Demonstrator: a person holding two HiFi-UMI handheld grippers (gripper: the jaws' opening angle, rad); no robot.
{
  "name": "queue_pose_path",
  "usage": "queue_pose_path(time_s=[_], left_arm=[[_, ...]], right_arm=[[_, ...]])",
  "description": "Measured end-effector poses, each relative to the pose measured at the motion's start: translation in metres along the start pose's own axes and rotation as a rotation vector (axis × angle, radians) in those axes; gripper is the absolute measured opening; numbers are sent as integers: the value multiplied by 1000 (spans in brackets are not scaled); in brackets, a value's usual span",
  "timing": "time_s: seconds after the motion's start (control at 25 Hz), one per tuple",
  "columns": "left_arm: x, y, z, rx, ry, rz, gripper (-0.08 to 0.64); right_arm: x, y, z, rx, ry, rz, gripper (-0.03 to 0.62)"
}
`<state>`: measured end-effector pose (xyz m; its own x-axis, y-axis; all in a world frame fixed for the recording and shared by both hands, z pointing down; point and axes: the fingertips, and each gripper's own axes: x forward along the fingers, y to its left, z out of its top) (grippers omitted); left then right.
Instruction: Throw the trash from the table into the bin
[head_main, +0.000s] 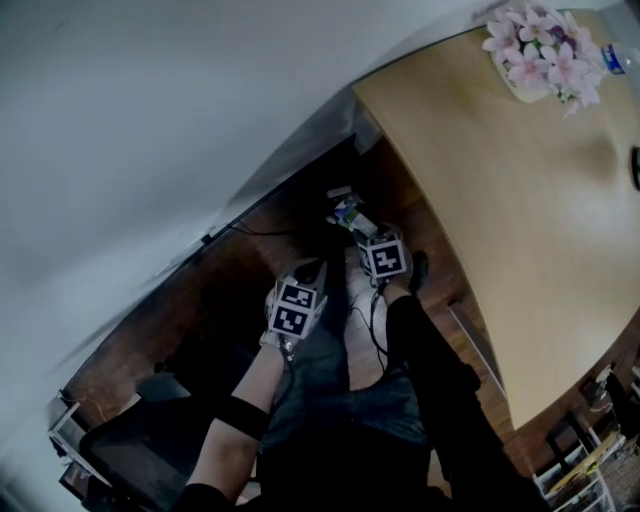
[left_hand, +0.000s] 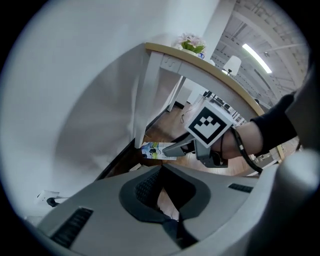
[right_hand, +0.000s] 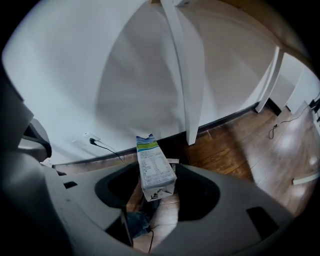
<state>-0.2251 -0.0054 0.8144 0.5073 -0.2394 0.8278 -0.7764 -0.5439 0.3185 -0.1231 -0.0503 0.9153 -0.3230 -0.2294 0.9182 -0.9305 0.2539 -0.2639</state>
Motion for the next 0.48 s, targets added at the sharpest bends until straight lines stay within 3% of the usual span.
queue_pose_path(time_s=[0.16, 0.2, 0.24, 0.48], left_arm=[[3, 7, -10, -29, 3, 12, 5], [3, 8, -12, -35, 4, 12, 5], [3, 10, -13, -38, 4, 12, 5], [6, 9, -13, -40, 6, 12, 5]], right_arm=[[28, 15, 5, 9, 11, 55, 249], [33, 20, 6, 9, 20, 69, 317], [37, 24, 6, 5, 31, 77, 345], [35, 34, 3, 5, 45, 106, 346]])
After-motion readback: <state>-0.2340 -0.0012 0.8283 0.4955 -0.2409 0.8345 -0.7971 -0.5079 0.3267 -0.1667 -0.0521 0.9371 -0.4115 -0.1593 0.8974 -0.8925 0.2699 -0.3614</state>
